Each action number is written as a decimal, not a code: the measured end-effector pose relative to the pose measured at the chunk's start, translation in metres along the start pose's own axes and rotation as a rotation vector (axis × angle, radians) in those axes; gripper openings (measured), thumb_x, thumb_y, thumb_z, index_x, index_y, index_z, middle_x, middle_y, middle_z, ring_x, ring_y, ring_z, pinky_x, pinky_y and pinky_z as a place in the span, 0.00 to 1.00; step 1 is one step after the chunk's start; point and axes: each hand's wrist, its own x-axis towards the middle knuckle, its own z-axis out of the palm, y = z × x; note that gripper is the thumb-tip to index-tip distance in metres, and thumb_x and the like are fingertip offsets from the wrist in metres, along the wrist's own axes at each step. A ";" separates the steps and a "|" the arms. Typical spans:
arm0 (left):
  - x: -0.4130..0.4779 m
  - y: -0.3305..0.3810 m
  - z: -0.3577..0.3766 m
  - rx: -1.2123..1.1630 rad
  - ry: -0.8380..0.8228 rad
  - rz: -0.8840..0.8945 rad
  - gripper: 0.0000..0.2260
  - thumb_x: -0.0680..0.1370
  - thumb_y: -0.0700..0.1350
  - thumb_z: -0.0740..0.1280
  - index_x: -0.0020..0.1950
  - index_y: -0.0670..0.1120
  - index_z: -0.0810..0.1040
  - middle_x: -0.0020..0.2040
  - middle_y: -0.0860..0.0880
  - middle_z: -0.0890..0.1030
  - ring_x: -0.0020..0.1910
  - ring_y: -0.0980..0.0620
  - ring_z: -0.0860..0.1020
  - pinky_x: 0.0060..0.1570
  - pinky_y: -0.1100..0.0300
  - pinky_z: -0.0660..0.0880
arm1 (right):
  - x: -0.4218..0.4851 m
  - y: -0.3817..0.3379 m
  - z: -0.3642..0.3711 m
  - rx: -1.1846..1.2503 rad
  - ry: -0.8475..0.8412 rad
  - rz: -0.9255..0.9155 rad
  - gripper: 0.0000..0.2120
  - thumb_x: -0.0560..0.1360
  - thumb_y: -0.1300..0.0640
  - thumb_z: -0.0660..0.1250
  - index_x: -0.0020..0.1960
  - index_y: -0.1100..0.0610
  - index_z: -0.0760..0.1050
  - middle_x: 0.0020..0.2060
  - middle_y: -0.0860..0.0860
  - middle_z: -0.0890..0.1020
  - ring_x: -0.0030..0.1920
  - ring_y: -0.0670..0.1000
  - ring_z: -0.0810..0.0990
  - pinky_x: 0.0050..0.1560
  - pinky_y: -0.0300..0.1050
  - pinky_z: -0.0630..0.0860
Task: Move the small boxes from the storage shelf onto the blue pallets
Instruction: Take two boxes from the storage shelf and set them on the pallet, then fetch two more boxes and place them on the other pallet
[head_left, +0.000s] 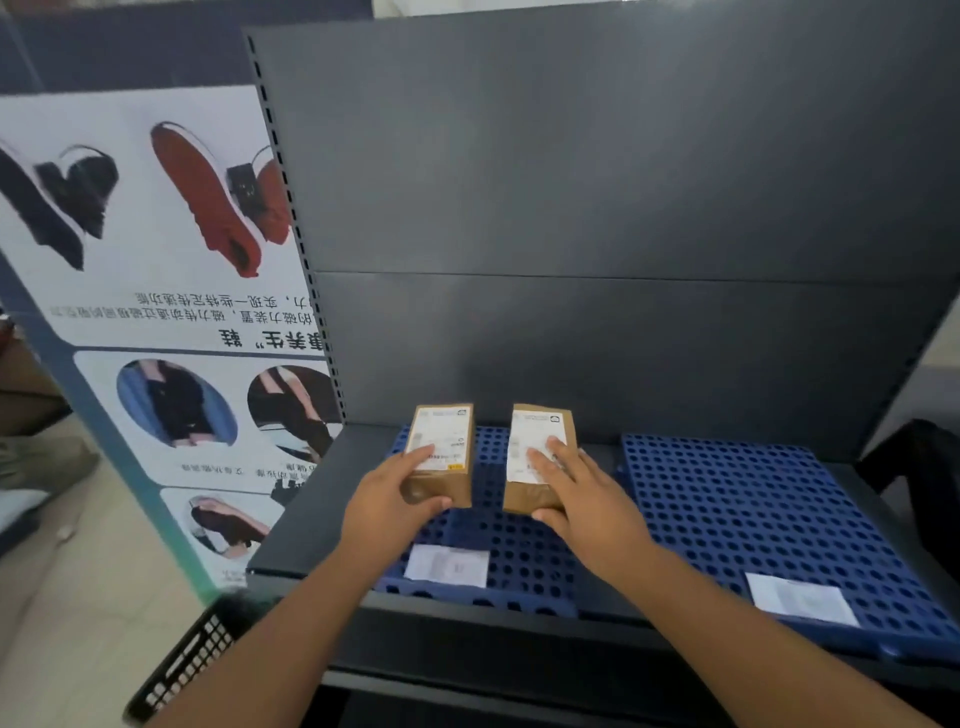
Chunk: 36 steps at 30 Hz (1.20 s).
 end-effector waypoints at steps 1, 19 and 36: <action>0.012 -0.011 0.002 -0.006 -0.015 -0.003 0.30 0.67 0.55 0.78 0.67 0.64 0.72 0.66 0.57 0.75 0.63 0.54 0.74 0.61 0.50 0.75 | 0.012 0.000 0.008 0.005 -0.008 0.012 0.32 0.80 0.42 0.58 0.78 0.42 0.45 0.79 0.44 0.46 0.78 0.53 0.48 0.73 0.54 0.62; 0.091 -0.081 0.025 0.122 -0.112 0.084 0.35 0.69 0.56 0.76 0.72 0.63 0.65 0.75 0.49 0.66 0.72 0.46 0.67 0.68 0.47 0.70 | 0.106 0.001 0.061 -0.002 -0.050 0.055 0.36 0.78 0.44 0.64 0.78 0.41 0.46 0.79 0.43 0.45 0.78 0.53 0.53 0.73 0.54 0.63; 0.068 0.097 0.064 0.204 -0.076 0.449 0.34 0.69 0.61 0.74 0.72 0.59 0.67 0.73 0.51 0.65 0.71 0.46 0.62 0.68 0.45 0.64 | -0.018 0.078 -0.049 -0.101 0.157 0.264 0.36 0.79 0.38 0.59 0.78 0.42 0.43 0.79 0.45 0.48 0.78 0.51 0.47 0.76 0.53 0.56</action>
